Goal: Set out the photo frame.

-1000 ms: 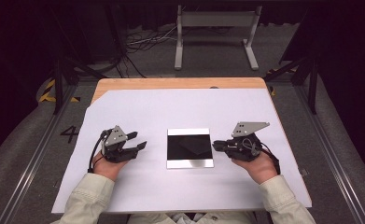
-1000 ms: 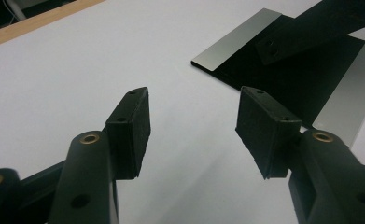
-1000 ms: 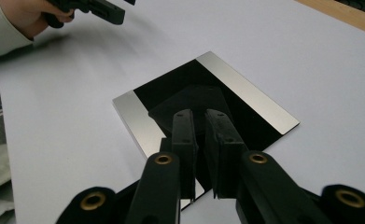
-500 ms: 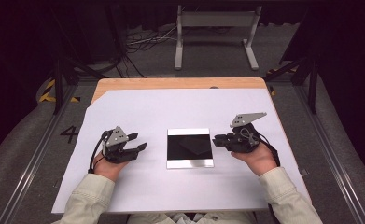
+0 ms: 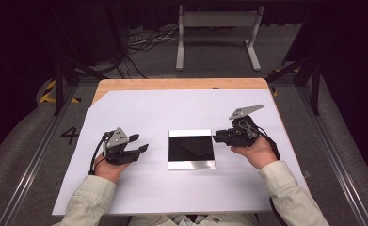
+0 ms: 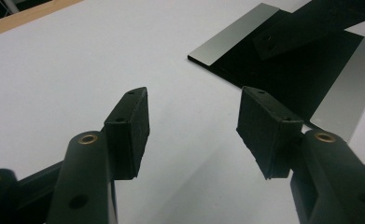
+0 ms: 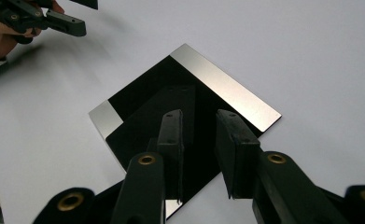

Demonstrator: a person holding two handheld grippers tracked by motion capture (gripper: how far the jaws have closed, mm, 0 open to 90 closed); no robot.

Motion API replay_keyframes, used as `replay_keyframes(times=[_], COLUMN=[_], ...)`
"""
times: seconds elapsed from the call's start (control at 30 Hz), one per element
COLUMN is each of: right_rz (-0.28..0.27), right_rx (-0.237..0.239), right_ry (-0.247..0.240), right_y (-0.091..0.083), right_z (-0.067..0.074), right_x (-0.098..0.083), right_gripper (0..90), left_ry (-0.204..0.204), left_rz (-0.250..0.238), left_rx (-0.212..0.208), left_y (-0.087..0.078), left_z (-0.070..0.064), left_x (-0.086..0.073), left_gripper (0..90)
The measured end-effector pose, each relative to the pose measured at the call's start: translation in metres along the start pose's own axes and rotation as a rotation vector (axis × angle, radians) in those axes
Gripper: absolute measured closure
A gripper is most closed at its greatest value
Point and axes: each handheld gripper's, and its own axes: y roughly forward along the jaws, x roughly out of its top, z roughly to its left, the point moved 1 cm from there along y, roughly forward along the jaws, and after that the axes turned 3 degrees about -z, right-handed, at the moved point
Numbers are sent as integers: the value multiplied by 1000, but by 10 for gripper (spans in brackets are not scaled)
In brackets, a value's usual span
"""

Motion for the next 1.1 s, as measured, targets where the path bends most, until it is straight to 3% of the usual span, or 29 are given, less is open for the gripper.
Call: replay_keyframes(times=[0.4,0.57,0.67,0.8,1.1], right_rz=[29,36,25,20,-50], right_rx=[30,42,61,66,88], right_ry=[62,114,171,189,253], right_y=[11,15,17,19,24], right_z=[-1,-3,-7,-8,-11], right_x=[5,5,3,1,-11], right_gripper=[650,618,589,564,499], left_ry=[-5,-8,-9,-8,-10], left_rz=[0,3,4,3,7], left_rx=[-12,-13,-14,-15,-16], left_y=[1,1,1,1,2], left_z=[0,0,-1,-1,-1], left_x=[0,-1,-1,-1,-1], left_gripper=[438,437,438,438,437])
